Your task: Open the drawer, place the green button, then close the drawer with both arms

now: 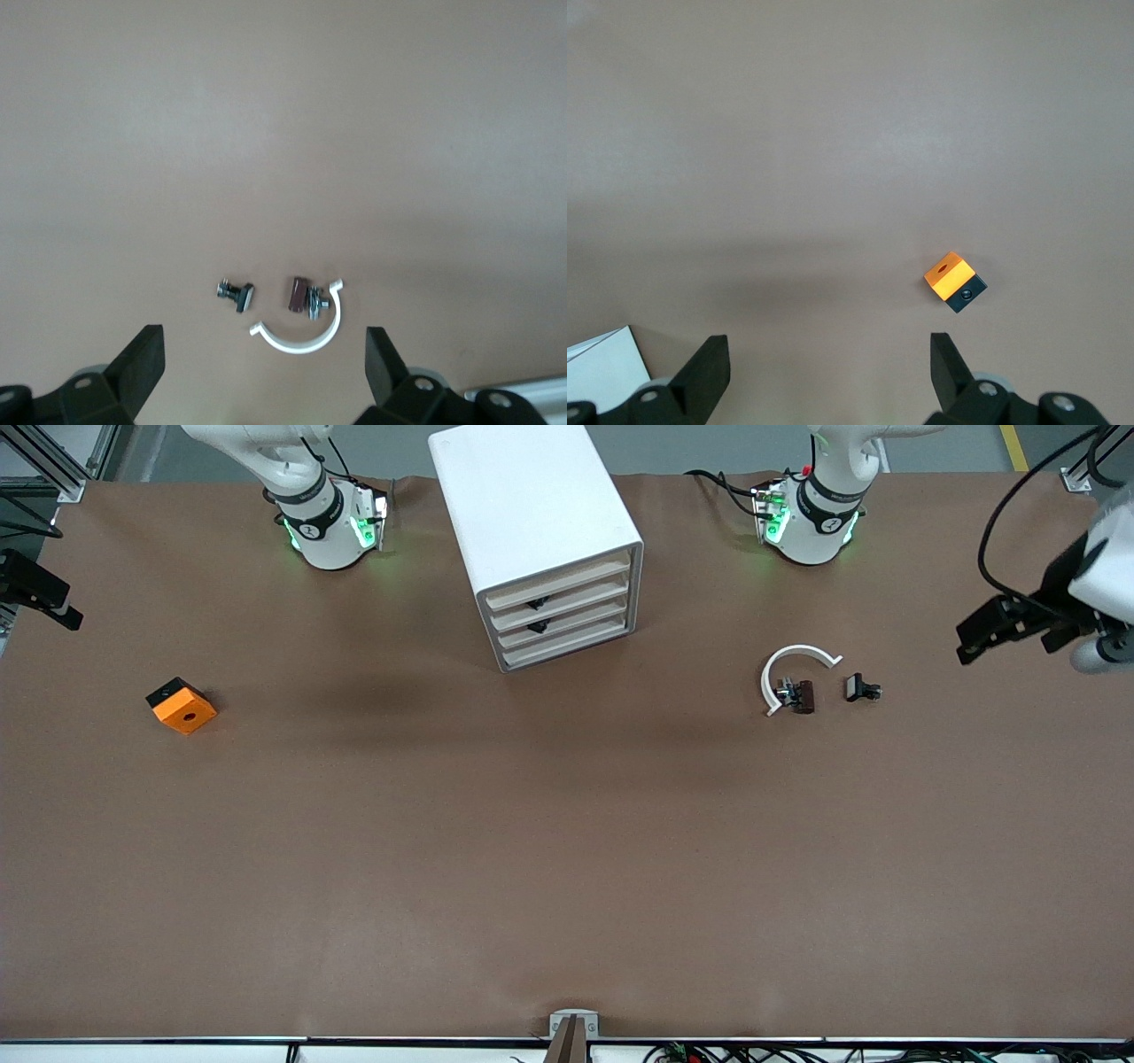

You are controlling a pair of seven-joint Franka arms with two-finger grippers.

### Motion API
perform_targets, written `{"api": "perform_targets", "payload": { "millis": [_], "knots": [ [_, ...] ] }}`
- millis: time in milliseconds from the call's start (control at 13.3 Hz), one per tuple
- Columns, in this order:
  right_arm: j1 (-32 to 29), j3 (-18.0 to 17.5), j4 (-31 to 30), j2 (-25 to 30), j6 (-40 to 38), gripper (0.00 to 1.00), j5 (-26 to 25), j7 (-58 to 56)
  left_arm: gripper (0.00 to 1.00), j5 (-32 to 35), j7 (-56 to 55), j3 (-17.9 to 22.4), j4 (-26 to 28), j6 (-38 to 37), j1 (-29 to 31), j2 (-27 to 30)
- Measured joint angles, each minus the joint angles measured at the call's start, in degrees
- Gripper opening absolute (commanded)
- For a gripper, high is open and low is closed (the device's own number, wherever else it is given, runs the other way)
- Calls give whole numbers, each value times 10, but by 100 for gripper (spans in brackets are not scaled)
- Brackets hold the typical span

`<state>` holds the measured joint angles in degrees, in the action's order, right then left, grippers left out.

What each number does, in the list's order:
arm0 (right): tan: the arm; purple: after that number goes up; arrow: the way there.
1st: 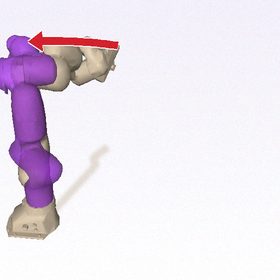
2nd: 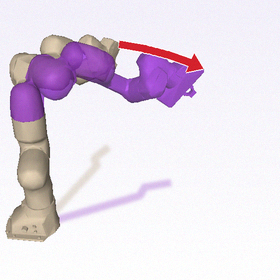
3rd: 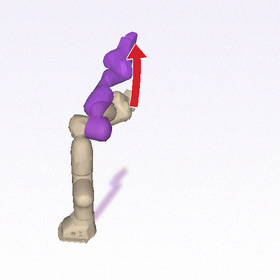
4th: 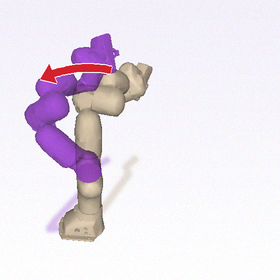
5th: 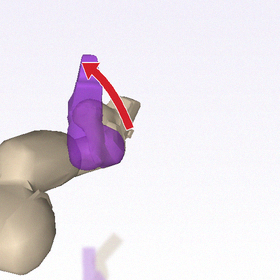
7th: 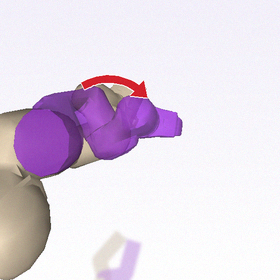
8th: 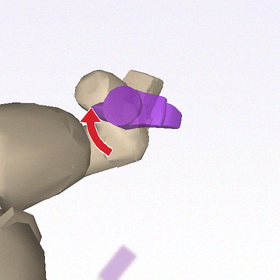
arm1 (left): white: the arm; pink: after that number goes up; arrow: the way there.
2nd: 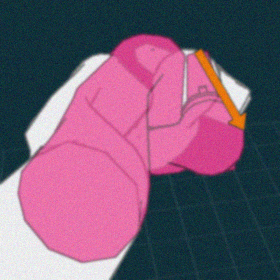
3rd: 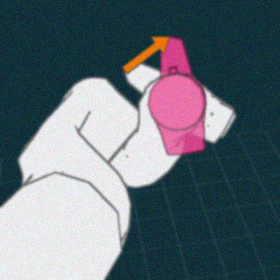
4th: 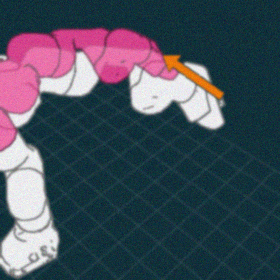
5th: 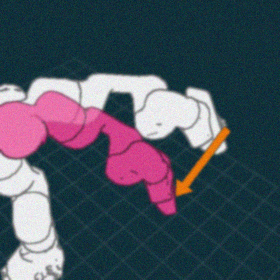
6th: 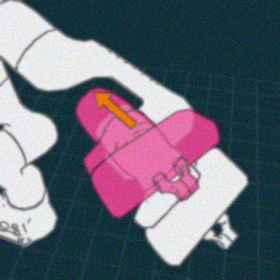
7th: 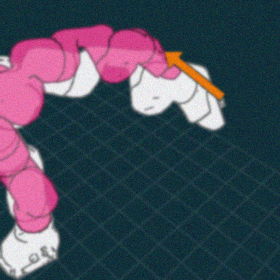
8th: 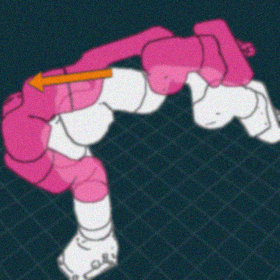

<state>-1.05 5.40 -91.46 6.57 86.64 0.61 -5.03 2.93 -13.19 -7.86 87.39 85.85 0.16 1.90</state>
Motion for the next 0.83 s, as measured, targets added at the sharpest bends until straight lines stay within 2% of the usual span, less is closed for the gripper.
{"api": "perform_targets", "payload": {
  "millis": [302, 829],
  "knots": [
    [0, -4, 0, 0, -6, 100, 1, 3, 100, -27, 0, 20, 71, -2, -19, 72],
    [1, -7, 4, 0, -12, 100, 1, 23, 100, -28, 0, 25, 82, 0, -22, 76]
  ]
}}
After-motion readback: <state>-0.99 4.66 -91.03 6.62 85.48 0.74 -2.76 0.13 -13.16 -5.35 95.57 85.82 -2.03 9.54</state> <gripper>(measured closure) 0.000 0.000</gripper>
